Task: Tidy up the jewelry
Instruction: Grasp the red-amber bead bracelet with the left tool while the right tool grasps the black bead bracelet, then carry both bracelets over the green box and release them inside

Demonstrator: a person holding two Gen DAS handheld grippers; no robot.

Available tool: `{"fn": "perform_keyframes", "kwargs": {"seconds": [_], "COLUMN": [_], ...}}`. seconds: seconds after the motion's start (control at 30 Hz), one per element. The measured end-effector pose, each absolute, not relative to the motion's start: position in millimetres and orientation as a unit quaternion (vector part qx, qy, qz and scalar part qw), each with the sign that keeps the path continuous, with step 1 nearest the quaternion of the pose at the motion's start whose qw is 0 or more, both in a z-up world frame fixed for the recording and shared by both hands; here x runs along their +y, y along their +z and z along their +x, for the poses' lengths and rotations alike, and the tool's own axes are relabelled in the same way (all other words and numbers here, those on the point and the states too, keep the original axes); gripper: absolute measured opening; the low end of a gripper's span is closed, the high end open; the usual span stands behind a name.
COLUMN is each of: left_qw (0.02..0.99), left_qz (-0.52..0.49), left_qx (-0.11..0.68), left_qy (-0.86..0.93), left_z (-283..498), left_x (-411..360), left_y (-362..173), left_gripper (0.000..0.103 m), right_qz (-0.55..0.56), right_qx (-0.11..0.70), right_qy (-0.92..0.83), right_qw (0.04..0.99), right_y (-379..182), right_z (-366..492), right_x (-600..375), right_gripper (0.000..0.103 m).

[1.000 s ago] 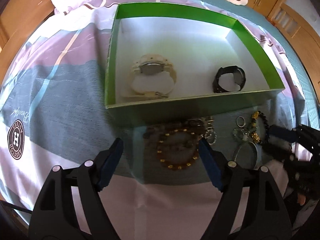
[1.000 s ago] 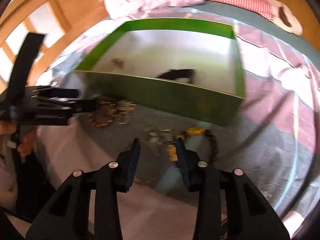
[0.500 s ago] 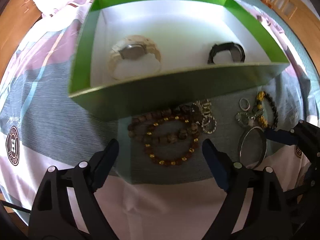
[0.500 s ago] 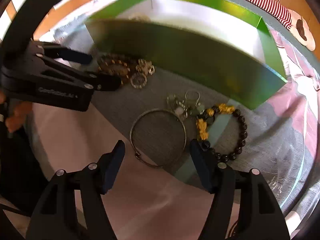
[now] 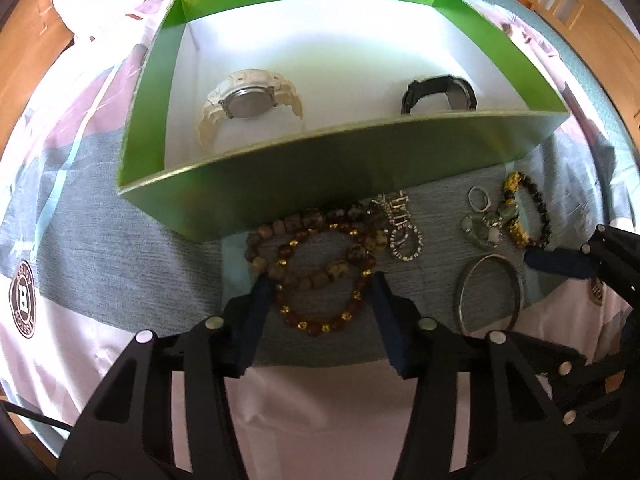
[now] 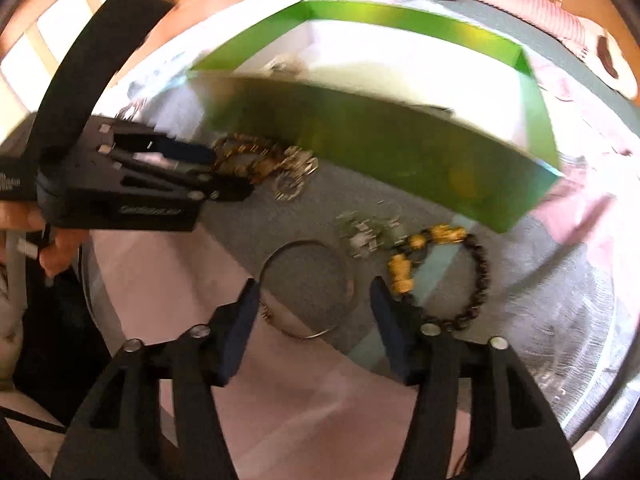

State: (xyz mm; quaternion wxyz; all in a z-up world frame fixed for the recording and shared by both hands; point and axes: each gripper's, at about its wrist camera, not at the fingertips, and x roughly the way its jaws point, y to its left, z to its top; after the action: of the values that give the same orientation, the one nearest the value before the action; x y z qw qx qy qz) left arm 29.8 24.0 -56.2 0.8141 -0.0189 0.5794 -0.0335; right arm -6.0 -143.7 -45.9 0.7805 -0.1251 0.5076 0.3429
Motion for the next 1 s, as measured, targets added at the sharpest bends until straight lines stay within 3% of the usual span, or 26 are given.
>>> {"fn": "perform_keyframes", "kwargs": {"seconds": [0.37, 0.67, 0.8, 1.0], "left_qw": [0.819, 0.806, 0.811, 0.8], "left_qz": [-0.014, -0.019, -0.033, 0.022], "left_qx": [0.574, 0.591, 0.584, 0.6], "left_qy": [-0.027, -0.027, -0.012, 0.002], "left_z": [30, 33, 35, 37], "left_x": [25, 25, 38, 25], "left_y": [-54, -56, -48, -61], "left_gripper": [0.069, 0.065, 0.065, 0.06], "right_qz": [-0.123, -0.054, -0.059, -0.094], "right_qx": [0.51, 0.52, 0.543, 0.526], "right_qy": [0.252, 0.175, 0.127, 0.133], "right_qw": [0.813, 0.834, 0.828, 0.835], "right_y": [-50, -48, -57, -55], "right_z": [18, 48, 56, 47], "right_x": [-166, -210, -223, -210], "right_gripper": [0.059, 0.059, 0.046, 0.041]}}
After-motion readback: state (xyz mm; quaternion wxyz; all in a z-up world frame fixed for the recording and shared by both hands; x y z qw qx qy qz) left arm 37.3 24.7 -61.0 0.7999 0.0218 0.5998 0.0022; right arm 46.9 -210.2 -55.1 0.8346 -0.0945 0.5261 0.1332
